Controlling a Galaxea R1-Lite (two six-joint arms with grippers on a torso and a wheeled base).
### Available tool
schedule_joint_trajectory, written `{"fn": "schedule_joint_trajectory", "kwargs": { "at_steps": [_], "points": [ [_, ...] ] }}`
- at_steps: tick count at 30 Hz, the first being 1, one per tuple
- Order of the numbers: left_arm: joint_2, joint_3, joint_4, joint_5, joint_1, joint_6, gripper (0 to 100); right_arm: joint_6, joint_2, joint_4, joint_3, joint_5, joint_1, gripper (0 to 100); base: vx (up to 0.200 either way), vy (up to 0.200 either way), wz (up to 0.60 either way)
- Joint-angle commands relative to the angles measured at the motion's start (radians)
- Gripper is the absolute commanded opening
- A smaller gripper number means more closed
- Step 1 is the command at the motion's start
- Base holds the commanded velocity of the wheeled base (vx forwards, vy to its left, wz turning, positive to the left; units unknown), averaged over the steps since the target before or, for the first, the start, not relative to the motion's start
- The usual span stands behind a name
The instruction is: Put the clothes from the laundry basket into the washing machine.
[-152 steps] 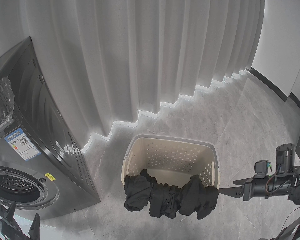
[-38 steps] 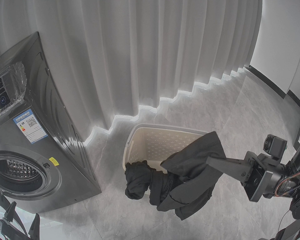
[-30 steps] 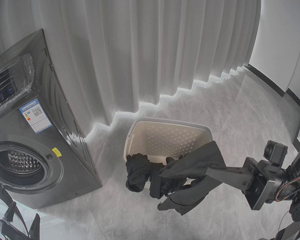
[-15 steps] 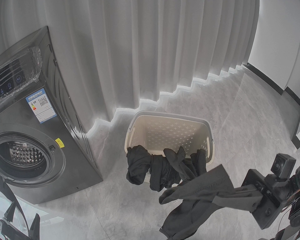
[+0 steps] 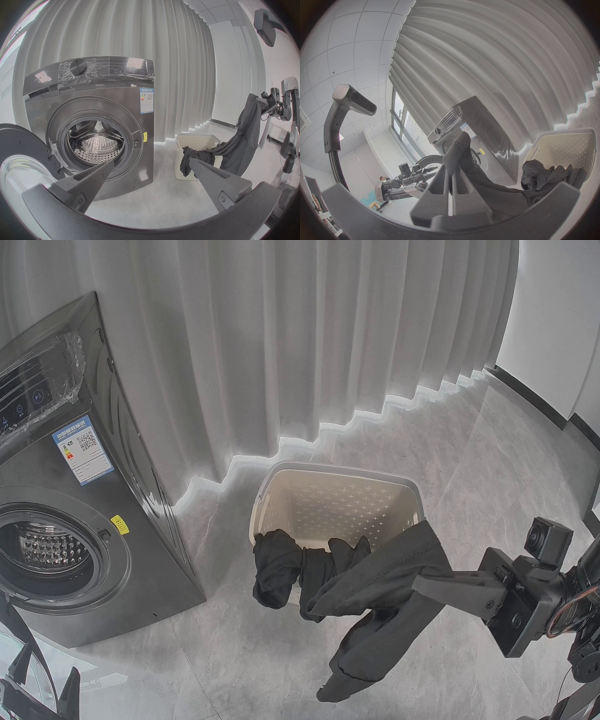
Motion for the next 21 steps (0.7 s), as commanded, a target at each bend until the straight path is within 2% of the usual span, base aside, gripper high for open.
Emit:
{"fn": "schedule_joint_trajectory", "kwargs": {
  "at_steps": [1,4,10,17,21],
  "points": [
    [-0.016,0.016,0.000,0.000,0.000,-0.001,100,0.001,0.019,0.000,0.001,0.000,-0.003,0,-0.200,0.000,0.00],
    [-0.016,0.016,0.000,0.000,0.000,-0.001,100,0.001,0.018,0.000,0.003,0.002,-0.003,0,-0.200,0.000,0.00],
    [-0.016,0.016,0.000,0.000,0.000,0.001,100,-0.001,0.013,0.000,0.039,0.012,0.019,0,0.000,0.000,0.00],
    [-0.016,0.016,0.001,0.000,0.000,0.002,100,-0.009,-0.010,-0.017,0.111,0.034,0.152,0,0.000,0.000,0.00],
    [-0.016,0.016,0.000,0.000,0.000,0.002,100,-0.007,-0.022,-0.042,0.102,0.035,0.159,0,0.000,0.000,0.00]
  ]
}}
